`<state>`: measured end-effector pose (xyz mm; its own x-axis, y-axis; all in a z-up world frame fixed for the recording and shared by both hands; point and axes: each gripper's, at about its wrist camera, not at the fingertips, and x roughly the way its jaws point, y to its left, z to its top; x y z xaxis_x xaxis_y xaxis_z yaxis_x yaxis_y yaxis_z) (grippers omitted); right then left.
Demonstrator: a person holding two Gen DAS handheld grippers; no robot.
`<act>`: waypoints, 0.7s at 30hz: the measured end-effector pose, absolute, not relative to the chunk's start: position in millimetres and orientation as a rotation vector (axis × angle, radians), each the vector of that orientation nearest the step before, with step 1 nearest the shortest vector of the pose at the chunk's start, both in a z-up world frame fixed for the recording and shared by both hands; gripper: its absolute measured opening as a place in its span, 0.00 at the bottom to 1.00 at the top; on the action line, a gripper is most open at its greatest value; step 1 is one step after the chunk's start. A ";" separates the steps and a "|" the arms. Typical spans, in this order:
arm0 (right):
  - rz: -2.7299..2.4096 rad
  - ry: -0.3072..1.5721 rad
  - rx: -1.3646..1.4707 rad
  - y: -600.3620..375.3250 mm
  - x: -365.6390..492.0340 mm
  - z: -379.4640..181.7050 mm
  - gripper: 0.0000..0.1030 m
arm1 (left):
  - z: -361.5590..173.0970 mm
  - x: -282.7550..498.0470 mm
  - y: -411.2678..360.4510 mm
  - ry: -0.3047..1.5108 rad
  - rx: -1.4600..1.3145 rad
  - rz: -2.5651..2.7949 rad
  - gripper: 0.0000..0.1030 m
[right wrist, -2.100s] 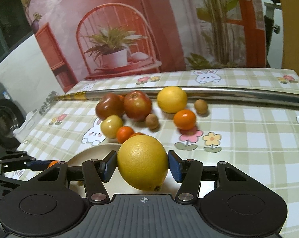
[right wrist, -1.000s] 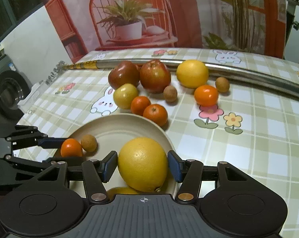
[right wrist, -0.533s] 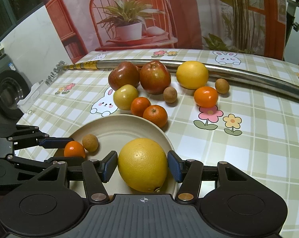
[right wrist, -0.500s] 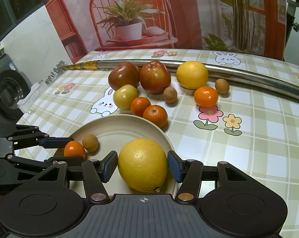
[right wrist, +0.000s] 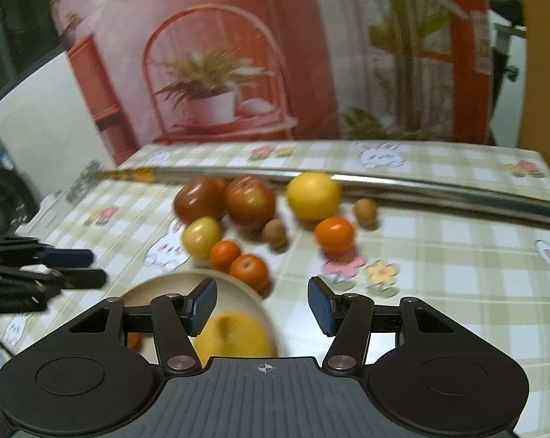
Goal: Organize fruits
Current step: 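Lower the tangerine and grapefruit onto the white plate and open both tools, then grasp another tangerine from the pile with the left tool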
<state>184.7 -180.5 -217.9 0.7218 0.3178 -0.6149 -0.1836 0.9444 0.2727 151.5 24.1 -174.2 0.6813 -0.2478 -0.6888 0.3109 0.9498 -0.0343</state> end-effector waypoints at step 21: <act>0.114 0.658 0.282 -216.5 212.9 -218.6 0.51 | -187.6 327.1 34.6 0.968 -0.354 -0.214 0.39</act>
<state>212.9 -216.5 -218.6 0.7865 0.1931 -0.5866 -0.0154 0.9557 0.2939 327.1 34.6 -187.6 0.5526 -0.3326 -0.7642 0.0206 0.9221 -0.3864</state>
